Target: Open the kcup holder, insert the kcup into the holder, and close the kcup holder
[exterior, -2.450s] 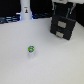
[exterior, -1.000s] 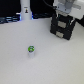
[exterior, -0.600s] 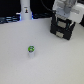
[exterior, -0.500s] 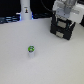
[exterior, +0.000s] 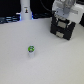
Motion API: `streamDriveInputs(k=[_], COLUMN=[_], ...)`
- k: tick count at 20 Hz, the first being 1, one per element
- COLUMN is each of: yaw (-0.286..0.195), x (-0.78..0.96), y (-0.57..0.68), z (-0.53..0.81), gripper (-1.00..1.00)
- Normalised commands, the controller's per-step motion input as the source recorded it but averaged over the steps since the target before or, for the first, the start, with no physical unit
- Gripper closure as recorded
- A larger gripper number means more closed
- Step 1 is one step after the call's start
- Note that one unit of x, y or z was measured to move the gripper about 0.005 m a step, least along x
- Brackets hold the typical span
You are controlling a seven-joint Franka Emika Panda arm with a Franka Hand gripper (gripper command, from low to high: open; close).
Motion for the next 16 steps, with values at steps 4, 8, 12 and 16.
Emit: streamDriveInputs(k=[4,8,12,16], yaw=[-0.034,-0.062,-0.037,-0.056], x=[0.49,0.84,0.57,0.86], y=[-0.15,-0.26,-0.17,-0.25], z=[0.1,0.25,0.12,0.18], gripper=[1.0,1.0,1.0,1.0])
